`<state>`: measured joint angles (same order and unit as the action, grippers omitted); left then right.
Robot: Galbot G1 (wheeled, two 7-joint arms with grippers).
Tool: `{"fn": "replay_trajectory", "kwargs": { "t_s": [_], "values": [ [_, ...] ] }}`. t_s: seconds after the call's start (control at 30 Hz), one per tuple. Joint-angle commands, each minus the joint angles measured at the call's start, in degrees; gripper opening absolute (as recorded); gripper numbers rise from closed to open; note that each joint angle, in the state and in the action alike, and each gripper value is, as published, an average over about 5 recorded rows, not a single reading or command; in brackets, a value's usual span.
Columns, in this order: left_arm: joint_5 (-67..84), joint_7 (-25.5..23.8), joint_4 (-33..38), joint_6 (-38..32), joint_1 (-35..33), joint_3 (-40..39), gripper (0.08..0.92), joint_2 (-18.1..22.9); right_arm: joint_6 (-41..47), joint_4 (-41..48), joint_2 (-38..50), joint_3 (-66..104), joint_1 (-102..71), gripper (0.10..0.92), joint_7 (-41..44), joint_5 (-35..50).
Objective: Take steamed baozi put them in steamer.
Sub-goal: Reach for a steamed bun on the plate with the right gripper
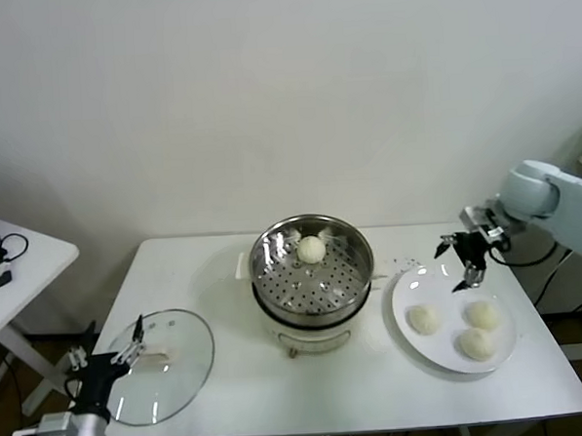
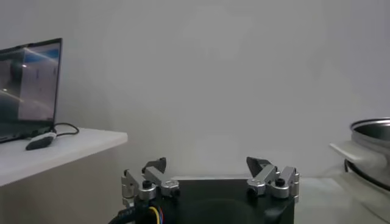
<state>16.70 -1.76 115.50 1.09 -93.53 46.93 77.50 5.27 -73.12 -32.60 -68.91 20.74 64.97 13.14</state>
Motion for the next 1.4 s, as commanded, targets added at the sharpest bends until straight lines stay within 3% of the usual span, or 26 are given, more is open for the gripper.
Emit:
{"fn": "replay_trajectory", "kwargs": {
  "t_s": [0.03,0.73,1.4],
  "values": [
    [0.0,0.0,-0.3,-0.1,0.0,0.1,0.823,-0.1,2.2,3.1,-2.9,2.6,-9.3,0.823,-0.2,-0.2],
    [0.0,0.0,-1.7,-0.4,0.1,0.1,0.823,0.2,0.1,10.8,-9.6,7.8,-15.2,0.823,-1.9,-6.3],
    [0.2,0.0,-1.9,-0.7,-0.3,0.4,0.823,0.4,-0.5,12.6,-11.6,10.0,-16.9,0.823,-1.5,-9.5]
  ]
}}
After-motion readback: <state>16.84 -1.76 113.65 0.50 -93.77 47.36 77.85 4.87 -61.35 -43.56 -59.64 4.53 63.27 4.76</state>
